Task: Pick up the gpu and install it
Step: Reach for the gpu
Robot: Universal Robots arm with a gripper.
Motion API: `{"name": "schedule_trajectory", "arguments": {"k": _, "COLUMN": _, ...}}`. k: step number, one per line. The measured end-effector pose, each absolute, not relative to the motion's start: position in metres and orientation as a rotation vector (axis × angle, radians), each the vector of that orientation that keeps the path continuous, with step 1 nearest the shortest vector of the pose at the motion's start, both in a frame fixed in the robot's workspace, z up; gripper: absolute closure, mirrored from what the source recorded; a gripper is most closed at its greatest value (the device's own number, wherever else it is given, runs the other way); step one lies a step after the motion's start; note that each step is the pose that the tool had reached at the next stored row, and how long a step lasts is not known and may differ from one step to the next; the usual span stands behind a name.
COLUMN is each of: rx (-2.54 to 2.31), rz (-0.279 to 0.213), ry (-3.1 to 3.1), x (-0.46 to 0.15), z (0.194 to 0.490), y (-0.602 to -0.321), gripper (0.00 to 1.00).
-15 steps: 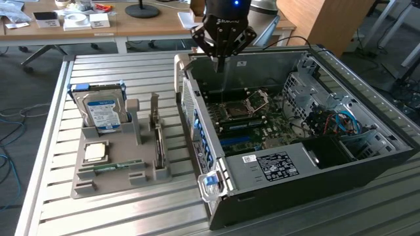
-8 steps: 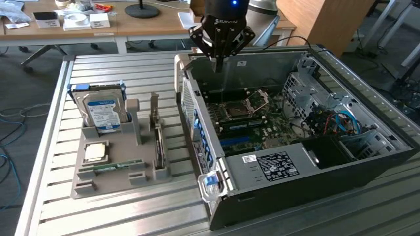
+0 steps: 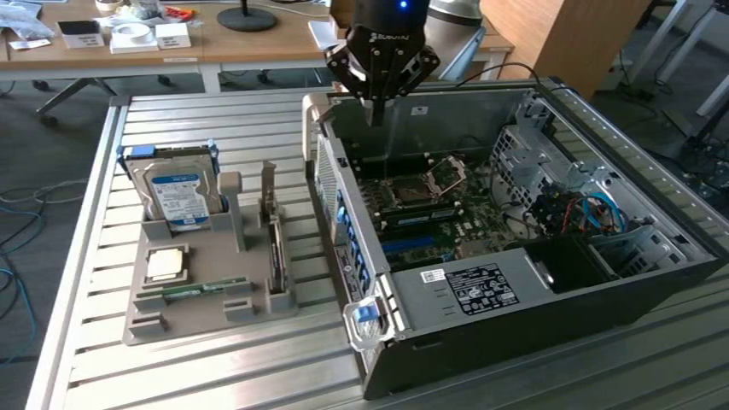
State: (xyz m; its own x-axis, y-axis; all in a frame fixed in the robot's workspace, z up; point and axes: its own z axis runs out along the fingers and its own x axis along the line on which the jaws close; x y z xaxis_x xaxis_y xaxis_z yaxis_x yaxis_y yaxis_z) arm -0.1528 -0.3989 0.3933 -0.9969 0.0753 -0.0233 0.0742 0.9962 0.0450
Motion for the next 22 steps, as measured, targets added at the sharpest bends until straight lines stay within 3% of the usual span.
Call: {"name": "schedule_trajectory", "arguments": {"k": 22, "rx": 0.117, "rz": 0.069, "ry": 3.114, "x": -0.167, "z": 0.393, "y": -0.399, "gripper": 0.89}}
